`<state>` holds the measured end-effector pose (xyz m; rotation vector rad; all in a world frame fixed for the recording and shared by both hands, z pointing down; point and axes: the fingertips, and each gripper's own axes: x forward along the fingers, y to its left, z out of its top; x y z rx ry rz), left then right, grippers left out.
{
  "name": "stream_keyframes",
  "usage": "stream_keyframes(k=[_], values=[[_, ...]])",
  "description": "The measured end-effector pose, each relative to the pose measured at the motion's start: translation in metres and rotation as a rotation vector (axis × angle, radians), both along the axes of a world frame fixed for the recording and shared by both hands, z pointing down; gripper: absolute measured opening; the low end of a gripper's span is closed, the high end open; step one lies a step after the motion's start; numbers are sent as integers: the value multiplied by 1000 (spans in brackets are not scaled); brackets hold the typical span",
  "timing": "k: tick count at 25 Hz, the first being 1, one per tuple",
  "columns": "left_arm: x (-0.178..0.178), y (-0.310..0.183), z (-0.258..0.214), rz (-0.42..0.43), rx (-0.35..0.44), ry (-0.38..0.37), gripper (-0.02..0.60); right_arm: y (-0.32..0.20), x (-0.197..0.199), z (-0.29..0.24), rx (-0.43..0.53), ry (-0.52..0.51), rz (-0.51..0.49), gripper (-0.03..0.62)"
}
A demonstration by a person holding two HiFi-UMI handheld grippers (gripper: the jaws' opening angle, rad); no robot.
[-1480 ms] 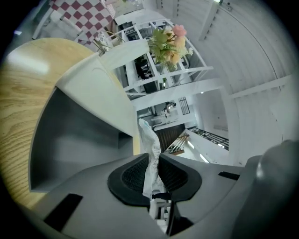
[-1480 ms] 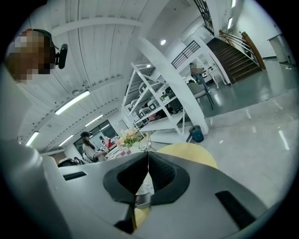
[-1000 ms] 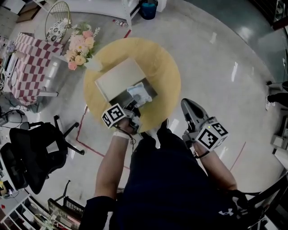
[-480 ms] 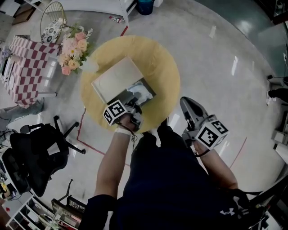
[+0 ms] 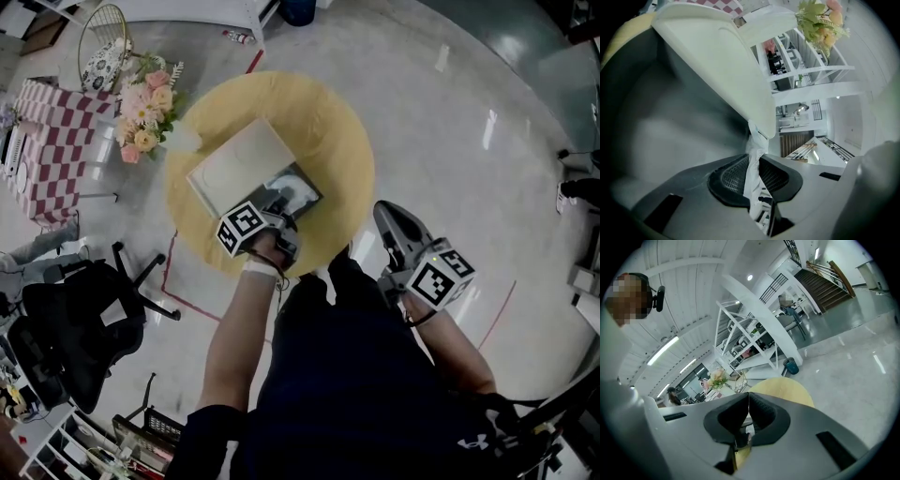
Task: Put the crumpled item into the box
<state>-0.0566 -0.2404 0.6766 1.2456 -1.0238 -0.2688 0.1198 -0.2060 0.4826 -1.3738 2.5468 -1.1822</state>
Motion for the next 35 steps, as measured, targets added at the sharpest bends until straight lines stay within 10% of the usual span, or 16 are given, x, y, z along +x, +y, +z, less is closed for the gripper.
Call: stream_keyframes(k=[8, 15, 28, 35], values=[[6, -3, -7, 27, -16, -22, 213, -5, 1, -1, -4, -21, 5, 12], [-1, 6, -18, 40, -13, -53, 242, -5, -6, -4, 6, -31, -12, 12], [-30, 35, -7, 211, -80, -345, 303, 4, -17, -6, 10, -37, -37, 11], [-33, 41, -24, 174, -44, -314, 307, 6, -19, -12, 23, -33, -44, 12]])
